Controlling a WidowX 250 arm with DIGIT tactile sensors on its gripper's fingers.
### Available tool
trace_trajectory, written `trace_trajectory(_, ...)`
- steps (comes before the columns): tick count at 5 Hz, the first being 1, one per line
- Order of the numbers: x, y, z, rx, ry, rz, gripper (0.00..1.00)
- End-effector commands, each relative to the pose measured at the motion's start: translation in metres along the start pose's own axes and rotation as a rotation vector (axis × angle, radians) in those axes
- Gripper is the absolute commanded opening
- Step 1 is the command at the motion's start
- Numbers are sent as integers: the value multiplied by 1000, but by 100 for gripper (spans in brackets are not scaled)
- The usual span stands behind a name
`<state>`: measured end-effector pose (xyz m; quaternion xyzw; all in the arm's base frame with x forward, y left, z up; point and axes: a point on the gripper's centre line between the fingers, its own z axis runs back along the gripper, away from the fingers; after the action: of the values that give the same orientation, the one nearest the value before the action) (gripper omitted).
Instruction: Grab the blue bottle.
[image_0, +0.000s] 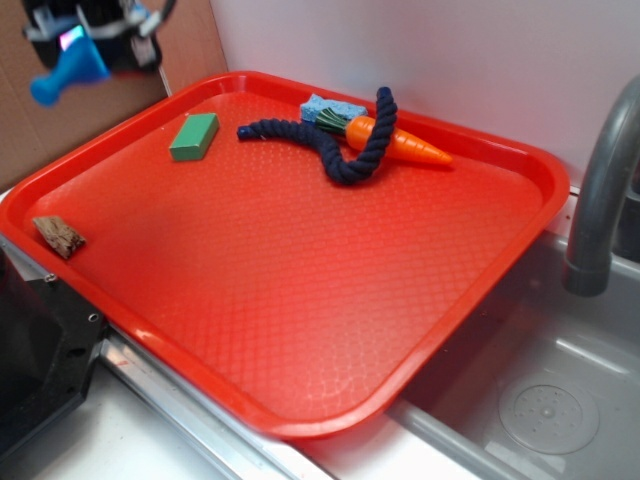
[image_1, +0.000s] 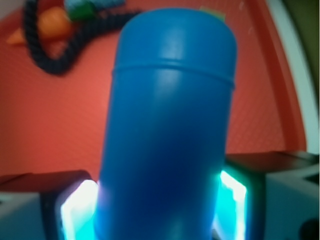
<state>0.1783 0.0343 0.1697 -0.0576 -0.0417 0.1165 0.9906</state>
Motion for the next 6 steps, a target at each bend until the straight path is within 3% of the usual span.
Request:
trace_trajectory(1, -6, -39, 64, -14, -23, -159, 0)
trace_trajectory(2, -5, -42, 67, 2, -47, -194, 0)
trace_trajectory(6, 3, -38, 49, 35, -21, -186, 0)
